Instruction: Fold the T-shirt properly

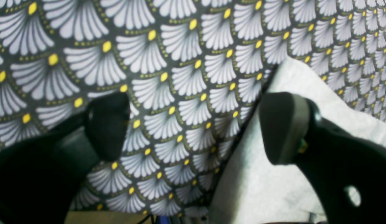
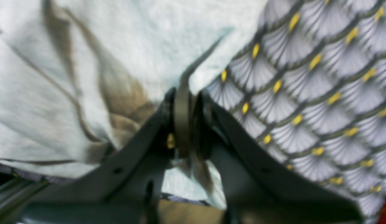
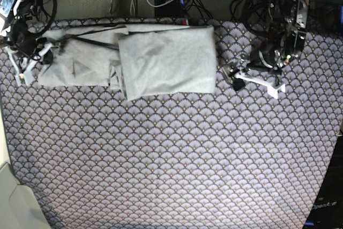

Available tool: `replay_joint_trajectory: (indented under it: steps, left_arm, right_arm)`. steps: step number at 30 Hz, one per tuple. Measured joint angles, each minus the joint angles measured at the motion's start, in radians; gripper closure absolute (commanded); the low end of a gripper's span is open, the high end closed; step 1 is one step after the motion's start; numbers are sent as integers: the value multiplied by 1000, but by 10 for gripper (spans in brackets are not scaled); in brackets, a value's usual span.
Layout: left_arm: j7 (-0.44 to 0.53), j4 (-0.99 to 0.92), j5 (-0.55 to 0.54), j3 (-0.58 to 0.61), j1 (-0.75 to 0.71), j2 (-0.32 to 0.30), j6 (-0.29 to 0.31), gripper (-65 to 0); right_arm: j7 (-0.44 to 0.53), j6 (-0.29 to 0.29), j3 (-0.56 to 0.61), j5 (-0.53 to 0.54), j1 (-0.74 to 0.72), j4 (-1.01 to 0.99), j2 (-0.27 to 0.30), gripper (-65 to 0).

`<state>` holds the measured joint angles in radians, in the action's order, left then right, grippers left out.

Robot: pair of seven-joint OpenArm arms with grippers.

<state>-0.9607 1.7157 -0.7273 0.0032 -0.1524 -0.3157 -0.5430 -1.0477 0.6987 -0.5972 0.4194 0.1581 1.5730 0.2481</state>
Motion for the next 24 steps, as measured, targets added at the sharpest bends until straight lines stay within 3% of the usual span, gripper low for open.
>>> replay_joint_trajectory:
  steps: [4,8,15,18,24]
  left_arm:
    - [-34,0,0,0,3,0,0,-650]
    - [-35,1,0,0,3,0,0,-643]
    - [-42,1,0,0,0,-4,1,-425]
    - [-45,1,-3,-20,-3,-20,0,-396]
    - [-53,35,-3,-111,-40,-25,0,-399]
  right_arm:
    - [-11,0,0,6,2,104,-5,0]
    - [-101,0,0,2,22,203,-32,0]
    - [-130,0,90,-2,74,370,-109,0]
    - [-131,0,168,-1,84,376,-119,0]
    - [-130,0,288,0,78,378,-171,0]
